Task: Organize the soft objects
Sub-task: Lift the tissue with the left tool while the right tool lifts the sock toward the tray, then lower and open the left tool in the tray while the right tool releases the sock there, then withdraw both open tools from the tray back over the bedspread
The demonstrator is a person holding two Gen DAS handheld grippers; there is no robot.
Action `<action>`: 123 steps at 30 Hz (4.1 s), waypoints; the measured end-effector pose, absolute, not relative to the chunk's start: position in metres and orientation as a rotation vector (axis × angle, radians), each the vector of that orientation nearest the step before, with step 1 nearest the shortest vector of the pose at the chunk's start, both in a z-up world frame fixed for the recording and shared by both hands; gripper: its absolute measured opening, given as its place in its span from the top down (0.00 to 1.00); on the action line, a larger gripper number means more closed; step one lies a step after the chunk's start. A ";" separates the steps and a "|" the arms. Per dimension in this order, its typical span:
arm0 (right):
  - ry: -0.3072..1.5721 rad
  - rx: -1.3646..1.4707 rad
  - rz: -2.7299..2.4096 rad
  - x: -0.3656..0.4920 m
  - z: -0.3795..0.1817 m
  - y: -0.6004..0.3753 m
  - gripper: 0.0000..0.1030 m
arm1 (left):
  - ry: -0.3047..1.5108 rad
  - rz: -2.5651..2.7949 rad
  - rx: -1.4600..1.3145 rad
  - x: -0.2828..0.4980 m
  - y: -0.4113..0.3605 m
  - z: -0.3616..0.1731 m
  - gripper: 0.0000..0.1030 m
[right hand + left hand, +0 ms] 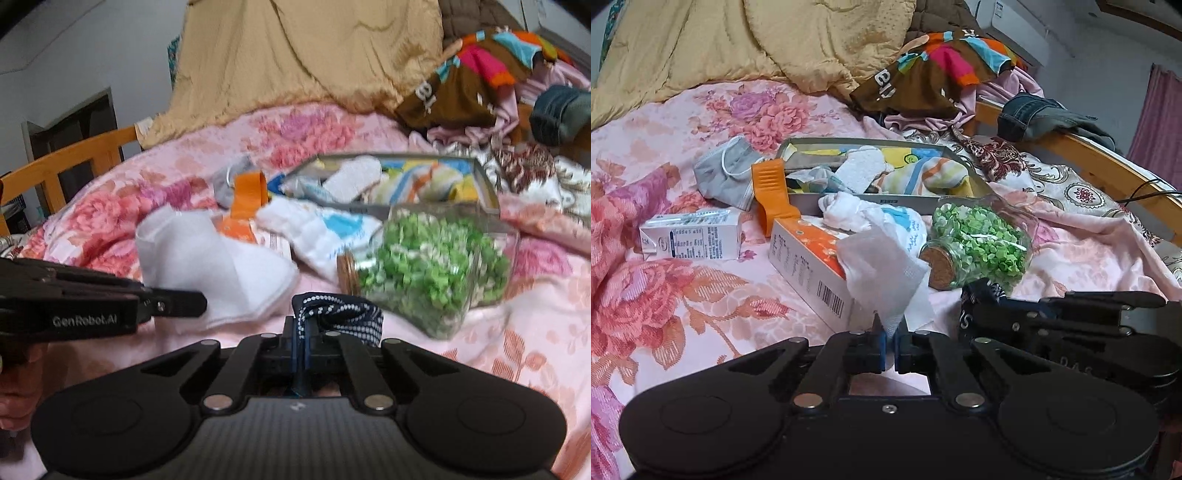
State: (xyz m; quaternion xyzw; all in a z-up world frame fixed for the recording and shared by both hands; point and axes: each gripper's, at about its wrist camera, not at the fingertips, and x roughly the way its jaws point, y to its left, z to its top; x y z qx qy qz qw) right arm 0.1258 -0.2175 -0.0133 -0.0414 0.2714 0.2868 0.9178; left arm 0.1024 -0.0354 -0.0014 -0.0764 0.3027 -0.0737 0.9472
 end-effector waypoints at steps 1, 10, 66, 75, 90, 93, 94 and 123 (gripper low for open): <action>0.542 -0.082 0.590 0.125 -0.012 -0.218 0.96 | 0.613 -0.151 -0.150 0.102 -0.035 0.000 0.97; 0.375 -0.123 0.573 0.109 0.012 -0.220 0.96 | 0.543 -0.154 -0.041 0.096 -0.023 0.032 0.97; 0.575 -0.387 0.593 0.454 0.050 -0.063 0.95 | 0.630 -0.190 -0.250 0.404 0.089 0.007 0.96; 0.613 -0.397 0.551 0.447 0.036 -0.060 0.90 | 0.682 -0.160 -0.308 0.398 0.106 -0.007 0.87; 0.568 -0.317 0.504 0.414 0.047 -0.085 0.54 | 0.589 -0.100 -0.182 0.352 0.096 0.022 0.52; 0.542 -0.290 0.501 0.403 0.053 -0.094 0.43 | 0.554 -0.071 -0.177 0.336 0.095 0.031 0.40; 0.538 -0.283 0.500 0.399 0.055 -0.097 0.40 | 0.545 -0.062 -0.182 0.331 0.096 0.034 0.39; 0.347 -0.167 0.477 0.196 0.103 -0.185 0.00 | 0.294 0.033 -0.148 0.133 0.048 0.087 0.01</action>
